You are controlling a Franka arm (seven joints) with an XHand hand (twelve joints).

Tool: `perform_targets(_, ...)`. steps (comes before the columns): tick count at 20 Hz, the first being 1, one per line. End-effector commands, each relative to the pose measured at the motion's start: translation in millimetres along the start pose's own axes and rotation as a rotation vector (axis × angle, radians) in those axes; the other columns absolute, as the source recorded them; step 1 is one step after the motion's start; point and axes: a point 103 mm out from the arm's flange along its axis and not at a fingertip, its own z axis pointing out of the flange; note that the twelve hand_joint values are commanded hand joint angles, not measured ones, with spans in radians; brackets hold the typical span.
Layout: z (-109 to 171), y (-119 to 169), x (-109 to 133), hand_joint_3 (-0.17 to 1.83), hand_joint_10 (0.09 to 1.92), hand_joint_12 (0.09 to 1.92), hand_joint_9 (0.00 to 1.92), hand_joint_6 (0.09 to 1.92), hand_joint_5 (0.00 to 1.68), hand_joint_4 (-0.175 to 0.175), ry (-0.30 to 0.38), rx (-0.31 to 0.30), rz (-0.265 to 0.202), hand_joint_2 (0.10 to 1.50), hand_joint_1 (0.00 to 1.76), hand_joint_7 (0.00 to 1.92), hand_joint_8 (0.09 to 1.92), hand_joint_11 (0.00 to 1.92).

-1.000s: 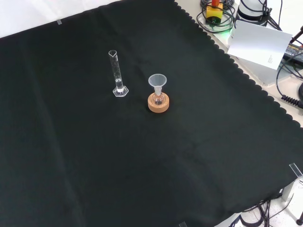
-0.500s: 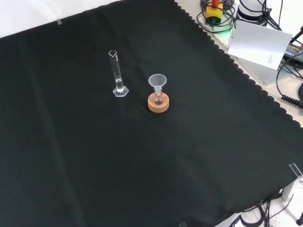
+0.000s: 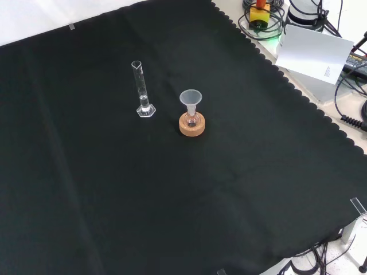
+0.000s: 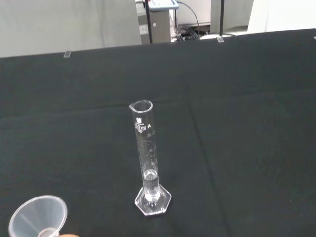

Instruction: Pick up the graduated cylinder.

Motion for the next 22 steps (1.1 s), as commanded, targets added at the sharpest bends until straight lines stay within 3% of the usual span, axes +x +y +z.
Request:
perform_targets(1, 60, 32, -22, 0.25, 0.59, 1.32, 0.61, 0.1, 0.6, -0.053, 0.051, 0.01, -0.012, 0.93, 0.73, 0.43, 0.65, 0.4)
perform_targets(6, 112, 69, -33, 0.52, 0.51, 1.26, 0.8, 0.18, 0.67, -0.053, 0.133, 0.003, -0.012, 0.74, 0.89, 0.58, 0.64, 0.56)
perform_targets(12, 156, 101, -32, 0.64, 0.42, 1.15, 0.99, 0.4, 0.68, -0.071, 0.17, 0.037, -0.04, 0.67, 0.96, 0.69, 0.65, 0.8)
perform_targets(22, 206, 116, -21, 0.67, 0.41, 1.17, 0.92, 0.49, 0.55, -0.072, 0.241, 0.048, -0.078, 0.63, 0.98, 0.6, 0.67, 0.76)
